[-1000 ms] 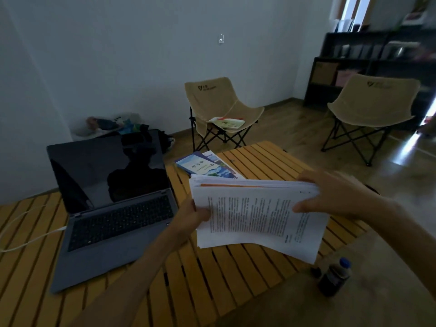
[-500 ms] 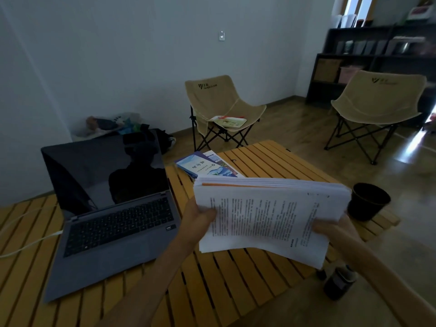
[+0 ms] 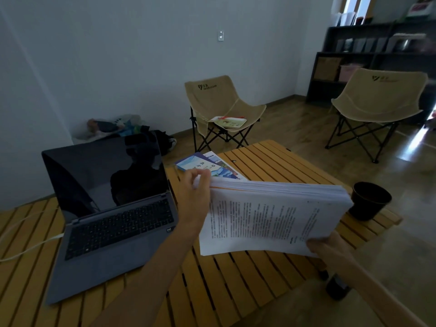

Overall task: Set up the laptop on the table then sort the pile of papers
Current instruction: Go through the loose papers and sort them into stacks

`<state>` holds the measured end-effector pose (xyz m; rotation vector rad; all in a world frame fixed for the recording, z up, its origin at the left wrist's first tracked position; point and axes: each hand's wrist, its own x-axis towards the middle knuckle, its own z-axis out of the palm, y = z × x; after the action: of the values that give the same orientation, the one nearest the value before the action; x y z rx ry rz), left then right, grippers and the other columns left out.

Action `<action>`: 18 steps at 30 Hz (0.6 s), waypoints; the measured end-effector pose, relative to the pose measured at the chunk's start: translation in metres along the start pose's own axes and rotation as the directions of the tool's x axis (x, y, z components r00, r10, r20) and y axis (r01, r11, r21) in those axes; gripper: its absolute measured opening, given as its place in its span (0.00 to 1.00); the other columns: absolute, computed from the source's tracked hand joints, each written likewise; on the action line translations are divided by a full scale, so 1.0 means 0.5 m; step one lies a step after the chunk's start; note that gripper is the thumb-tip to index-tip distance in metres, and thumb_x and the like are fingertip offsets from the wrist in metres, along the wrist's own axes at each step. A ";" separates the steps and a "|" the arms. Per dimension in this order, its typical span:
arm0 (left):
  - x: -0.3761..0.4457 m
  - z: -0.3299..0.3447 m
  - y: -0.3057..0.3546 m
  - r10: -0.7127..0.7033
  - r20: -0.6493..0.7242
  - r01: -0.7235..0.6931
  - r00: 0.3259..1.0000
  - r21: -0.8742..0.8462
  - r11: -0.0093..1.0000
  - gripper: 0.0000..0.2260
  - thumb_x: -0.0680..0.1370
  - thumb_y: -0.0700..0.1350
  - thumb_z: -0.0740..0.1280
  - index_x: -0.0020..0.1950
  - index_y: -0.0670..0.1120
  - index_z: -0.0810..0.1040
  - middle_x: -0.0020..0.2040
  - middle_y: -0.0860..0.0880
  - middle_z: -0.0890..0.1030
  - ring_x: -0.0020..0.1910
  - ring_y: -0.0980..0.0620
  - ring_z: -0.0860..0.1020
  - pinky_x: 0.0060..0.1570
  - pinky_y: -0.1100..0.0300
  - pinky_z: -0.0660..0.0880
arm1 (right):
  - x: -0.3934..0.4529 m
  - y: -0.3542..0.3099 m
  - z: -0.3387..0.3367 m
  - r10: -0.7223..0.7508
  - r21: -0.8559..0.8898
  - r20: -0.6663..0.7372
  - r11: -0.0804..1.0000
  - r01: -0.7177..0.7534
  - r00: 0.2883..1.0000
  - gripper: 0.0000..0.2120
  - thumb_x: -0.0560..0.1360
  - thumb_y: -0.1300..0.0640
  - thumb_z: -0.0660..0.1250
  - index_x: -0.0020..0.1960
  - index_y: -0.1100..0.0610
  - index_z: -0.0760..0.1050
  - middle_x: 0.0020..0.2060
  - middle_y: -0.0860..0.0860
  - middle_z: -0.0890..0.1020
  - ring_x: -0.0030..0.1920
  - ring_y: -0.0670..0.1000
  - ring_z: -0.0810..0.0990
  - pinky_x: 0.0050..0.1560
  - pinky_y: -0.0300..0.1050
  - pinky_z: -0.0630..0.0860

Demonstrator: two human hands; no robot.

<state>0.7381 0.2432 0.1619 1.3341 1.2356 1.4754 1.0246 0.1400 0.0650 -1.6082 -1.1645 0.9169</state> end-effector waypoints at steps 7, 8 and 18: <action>0.004 0.027 0.001 -0.037 -0.144 0.018 0.989 -0.127 0.992 0.11 0.78 0.50 0.67 0.46 0.42 0.78 0.42 0.49 0.81 0.41 0.54 0.81 0.34 0.65 0.76 | -0.009 -0.010 0.020 -0.103 0.027 -0.095 0.994 0.106 0.990 0.14 0.64 0.60 0.66 0.49 0.57 0.74 0.46 0.54 0.79 0.44 0.40 0.82 0.35 0.33 0.79; 0.004 0.031 0.004 -0.029 -0.147 0.013 0.989 -0.109 0.994 0.11 0.78 0.50 0.68 0.47 0.42 0.79 0.43 0.50 0.81 0.41 0.55 0.81 0.33 0.66 0.76 | -0.008 -0.009 0.020 -0.110 0.019 -0.097 0.994 0.112 0.989 0.15 0.63 0.60 0.66 0.50 0.59 0.74 0.46 0.53 0.79 0.44 0.40 0.81 0.35 0.33 0.78; 0.018 0.027 -0.014 -0.112 -0.072 0.104 0.991 -0.107 0.989 0.07 0.78 0.46 0.65 0.47 0.44 0.79 0.47 0.46 0.83 0.45 0.48 0.81 0.36 0.60 0.75 | 0.001 -0.005 0.017 -0.083 0.072 -0.092 0.993 0.090 0.992 0.14 0.73 0.76 0.66 0.49 0.58 0.73 0.46 0.53 0.79 0.43 0.43 0.82 0.34 0.37 0.79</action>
<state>0.7496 0.2557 0.1567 1.1335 1.2438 1.5056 1.0163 0.1431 0.0646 -1.5105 -1.1163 0.8162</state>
